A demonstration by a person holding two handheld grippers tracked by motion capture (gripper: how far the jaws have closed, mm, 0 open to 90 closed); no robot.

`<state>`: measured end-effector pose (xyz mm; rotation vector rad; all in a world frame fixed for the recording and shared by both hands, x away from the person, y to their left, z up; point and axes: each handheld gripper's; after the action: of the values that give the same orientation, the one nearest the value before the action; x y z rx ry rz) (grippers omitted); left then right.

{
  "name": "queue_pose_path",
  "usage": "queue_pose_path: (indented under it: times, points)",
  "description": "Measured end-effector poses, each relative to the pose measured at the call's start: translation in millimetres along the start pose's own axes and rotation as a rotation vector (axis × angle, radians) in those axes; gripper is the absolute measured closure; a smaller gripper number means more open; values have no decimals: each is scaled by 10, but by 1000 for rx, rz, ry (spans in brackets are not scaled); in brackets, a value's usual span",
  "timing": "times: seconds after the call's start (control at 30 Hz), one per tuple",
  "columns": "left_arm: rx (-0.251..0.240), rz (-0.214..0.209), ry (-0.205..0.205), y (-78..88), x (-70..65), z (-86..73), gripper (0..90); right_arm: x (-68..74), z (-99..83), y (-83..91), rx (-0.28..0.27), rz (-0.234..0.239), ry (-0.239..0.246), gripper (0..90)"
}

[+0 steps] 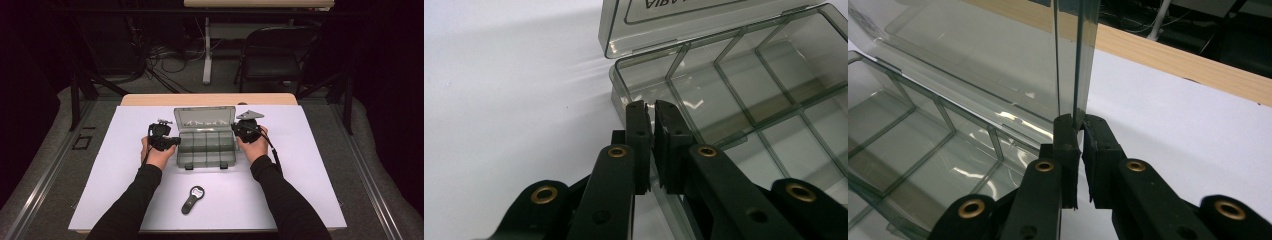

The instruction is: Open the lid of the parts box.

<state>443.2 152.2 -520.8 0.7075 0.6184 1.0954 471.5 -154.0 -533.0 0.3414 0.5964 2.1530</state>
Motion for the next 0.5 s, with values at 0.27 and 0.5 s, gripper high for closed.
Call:
queue_pose_path:
  times: [0.27,0.5]
  points:
    - [1,-4,-2,0,4,1,855,-1,22,-18,7,-9,-52,857]
    - [0,-1,-3,0,2,1,855,-28,40,-37,8,-1,-111,858]
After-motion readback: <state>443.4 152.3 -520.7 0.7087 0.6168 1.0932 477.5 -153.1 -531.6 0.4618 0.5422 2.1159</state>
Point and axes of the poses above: each handheld gripper's, and its own axes: y roughly backward along the jaws, z roughly out of its top, x roughly to its left, and after that the axes turned 8 degrees about z, right-handed
